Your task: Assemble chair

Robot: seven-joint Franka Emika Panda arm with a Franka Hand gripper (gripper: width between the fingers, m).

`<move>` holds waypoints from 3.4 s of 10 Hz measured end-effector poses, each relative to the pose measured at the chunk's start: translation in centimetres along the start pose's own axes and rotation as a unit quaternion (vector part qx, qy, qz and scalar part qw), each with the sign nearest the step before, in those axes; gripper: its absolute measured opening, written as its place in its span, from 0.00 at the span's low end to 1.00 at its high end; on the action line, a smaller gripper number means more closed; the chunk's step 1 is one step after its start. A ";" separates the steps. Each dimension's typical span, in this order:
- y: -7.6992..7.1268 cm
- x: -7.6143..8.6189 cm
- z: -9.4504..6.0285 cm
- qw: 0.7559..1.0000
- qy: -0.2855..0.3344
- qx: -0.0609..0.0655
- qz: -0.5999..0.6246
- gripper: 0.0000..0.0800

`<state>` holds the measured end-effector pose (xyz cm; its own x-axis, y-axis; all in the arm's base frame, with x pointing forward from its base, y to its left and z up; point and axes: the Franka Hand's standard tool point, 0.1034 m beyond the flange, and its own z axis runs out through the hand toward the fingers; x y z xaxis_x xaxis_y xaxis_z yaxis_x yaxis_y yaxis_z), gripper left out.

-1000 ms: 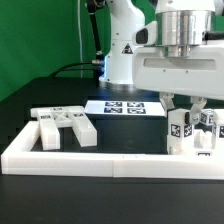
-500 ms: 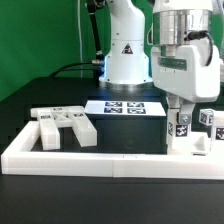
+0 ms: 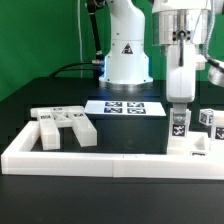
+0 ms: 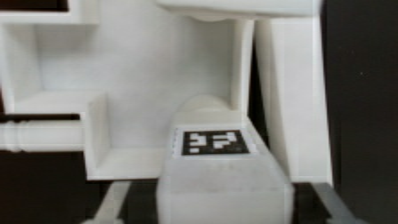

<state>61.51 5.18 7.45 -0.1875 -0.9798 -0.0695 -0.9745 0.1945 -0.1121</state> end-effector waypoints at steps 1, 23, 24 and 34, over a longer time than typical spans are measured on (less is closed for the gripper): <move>0.0 0.0 0.0 1.000 0.000 0.000 -0.002 0.36; 0.8 -0.2 -0.9 0.810 0.003 0.007 -0.587 0.81; 0.9 -0.2 -0.9 0.810 0.003 0.006 -0.587 0.81; 2.7 0.2 0.5 0.772 0.017 -0.001 -0.635 0.81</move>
Offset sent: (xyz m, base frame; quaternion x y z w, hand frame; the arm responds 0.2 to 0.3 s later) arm 0.0044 -0.0004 0.0035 0.0001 -0.0078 -0.1377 0.9904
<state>58.88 5.57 6.68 0.9168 -0.3802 0.1219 -0.3746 -0.9248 -0.0666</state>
